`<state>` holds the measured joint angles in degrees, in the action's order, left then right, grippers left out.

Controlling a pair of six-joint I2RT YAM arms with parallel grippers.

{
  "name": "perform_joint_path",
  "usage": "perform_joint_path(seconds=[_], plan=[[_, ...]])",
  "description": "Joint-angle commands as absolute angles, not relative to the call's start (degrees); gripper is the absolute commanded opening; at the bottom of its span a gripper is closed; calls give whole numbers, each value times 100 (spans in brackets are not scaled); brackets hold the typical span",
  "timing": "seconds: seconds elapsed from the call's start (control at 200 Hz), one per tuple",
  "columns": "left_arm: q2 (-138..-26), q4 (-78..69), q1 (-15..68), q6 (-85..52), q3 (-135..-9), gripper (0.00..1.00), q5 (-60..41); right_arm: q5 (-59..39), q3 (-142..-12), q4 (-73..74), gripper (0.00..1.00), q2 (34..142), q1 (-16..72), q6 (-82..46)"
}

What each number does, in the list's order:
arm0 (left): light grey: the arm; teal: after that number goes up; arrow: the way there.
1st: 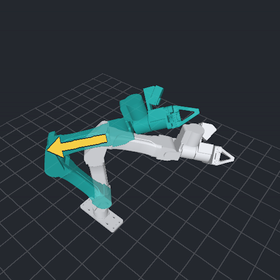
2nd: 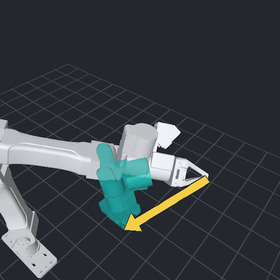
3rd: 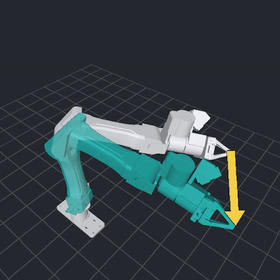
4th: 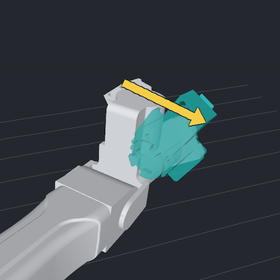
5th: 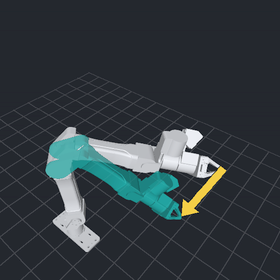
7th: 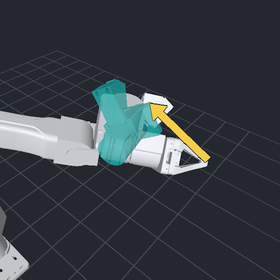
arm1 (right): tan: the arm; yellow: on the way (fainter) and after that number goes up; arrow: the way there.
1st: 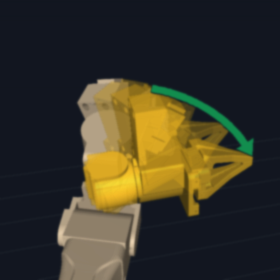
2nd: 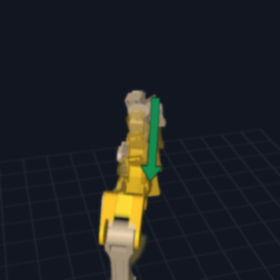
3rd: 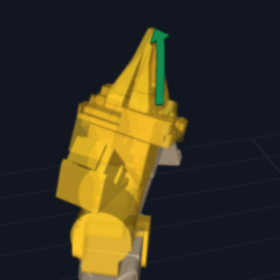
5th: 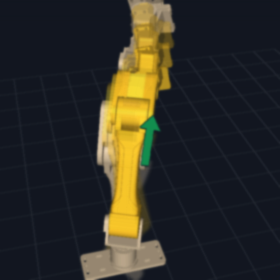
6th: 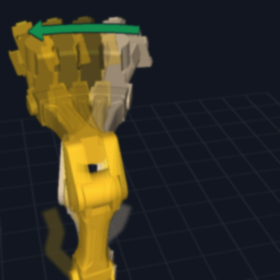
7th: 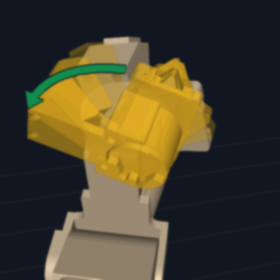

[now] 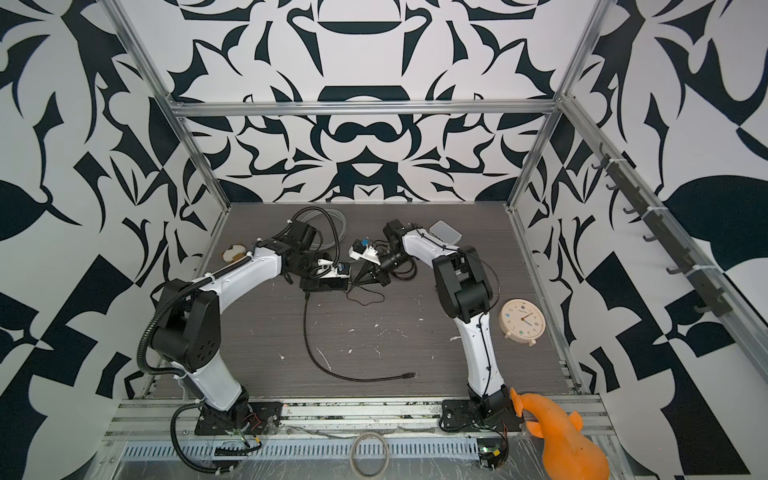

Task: Insert the plug into the switch port

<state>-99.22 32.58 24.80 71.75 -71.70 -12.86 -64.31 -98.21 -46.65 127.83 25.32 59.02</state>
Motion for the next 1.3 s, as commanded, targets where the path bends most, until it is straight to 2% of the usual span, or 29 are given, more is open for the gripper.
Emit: perform_joint_path(seconds=[0.0, 0.63, 1.295], plan=[[-9808, 3296, 2508, 7305, -7186, 46, -1370, -6605, -10050, -4790, 0, 12733, 2523, 5803], [-9827, 3300, 2549, 7310, -7216, 46, -1379, -6171, -10151, -4702, 0, 12915, 2566, 5546], [-9901, 3321, 2550, 7384, -7173, 46, -1204, -6369, -10070, -4590, 0, 12797, 2606, 5546]])
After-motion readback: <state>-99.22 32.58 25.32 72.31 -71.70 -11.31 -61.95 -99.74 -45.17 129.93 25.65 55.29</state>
